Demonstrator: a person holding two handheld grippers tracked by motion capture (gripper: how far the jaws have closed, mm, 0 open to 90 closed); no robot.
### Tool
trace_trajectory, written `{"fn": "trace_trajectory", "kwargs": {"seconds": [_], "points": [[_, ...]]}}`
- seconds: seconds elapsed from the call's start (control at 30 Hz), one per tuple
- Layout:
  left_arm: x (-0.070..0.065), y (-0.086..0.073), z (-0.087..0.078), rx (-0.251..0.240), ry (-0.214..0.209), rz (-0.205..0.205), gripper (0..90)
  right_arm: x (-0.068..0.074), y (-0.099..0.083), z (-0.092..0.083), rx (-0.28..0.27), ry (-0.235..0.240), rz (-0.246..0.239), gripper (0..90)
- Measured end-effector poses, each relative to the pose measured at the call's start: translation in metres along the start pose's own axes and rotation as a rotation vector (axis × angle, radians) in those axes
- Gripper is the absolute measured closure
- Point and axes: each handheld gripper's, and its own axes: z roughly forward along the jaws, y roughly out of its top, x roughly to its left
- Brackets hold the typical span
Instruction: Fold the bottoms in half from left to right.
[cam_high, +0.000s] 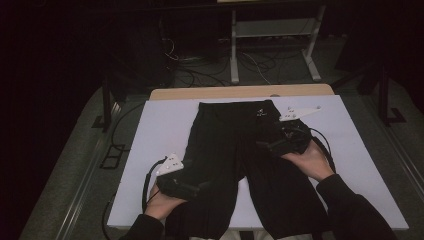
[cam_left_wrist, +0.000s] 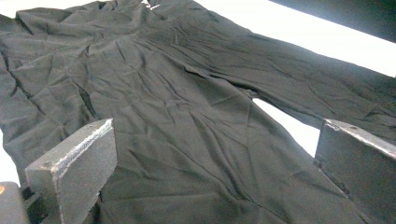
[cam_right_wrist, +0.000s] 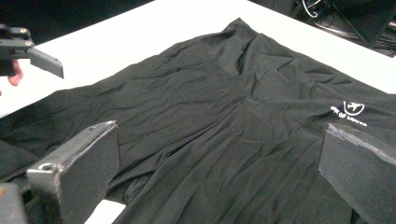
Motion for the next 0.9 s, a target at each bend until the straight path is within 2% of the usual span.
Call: {"fn": "trace_trajectory", "kwargs": {"seconds": [0.5, 0.9], "points": [[-0.001, 0.000, 0.001, 0.003, -0.007, 0.002, 0.0, -0.016, 0.025, 0.020, -0.013, -0.026, 0.018, 0.0], [-0.002, 0.000, 0.002, 0.006, -0.013, 0.007, 0.0, -0.023, 0.038, 0.038, -0.016, -0.025, 0.027, 0.0]]}}
